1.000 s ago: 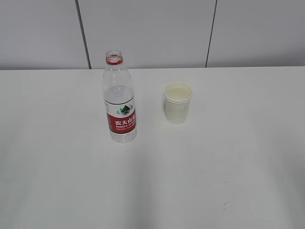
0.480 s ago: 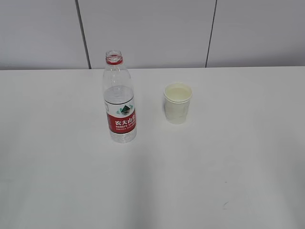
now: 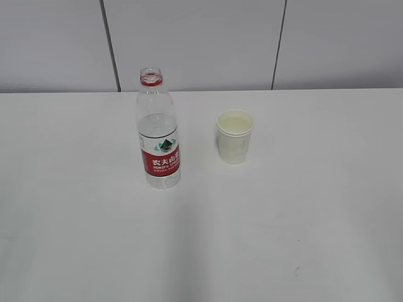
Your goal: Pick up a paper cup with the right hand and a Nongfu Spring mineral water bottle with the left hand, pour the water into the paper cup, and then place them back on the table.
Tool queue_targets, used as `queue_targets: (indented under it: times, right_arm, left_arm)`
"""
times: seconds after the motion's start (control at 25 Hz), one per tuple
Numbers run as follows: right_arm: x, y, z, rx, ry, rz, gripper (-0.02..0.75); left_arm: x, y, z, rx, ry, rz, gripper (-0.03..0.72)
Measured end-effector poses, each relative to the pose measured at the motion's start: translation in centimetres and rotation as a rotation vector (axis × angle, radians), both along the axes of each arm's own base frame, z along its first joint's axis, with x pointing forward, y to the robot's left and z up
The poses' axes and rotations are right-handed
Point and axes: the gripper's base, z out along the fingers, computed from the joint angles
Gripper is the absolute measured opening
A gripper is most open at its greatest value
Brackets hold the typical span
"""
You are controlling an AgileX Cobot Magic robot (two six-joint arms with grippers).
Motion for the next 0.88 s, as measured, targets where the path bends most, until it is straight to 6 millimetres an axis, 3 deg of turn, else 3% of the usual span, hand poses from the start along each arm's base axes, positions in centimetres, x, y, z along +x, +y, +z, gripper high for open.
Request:
queue_targets:
  times: [0.48,0.88]
  right_arm:
    - [0.2,0.0,-0.3,0.002,-0.058,-0.002,0.587]
    - [-0.9,0.0,-1.0,-0.007,0.103,0.003,0.587]
  left_arm:
    - [-0.4,0.0,-0.1,-0.002,-0.011,-0.002,0.479]
    - [-0.4,0.0,-0.1,-0.002,-0.011,-0.002,0.478]
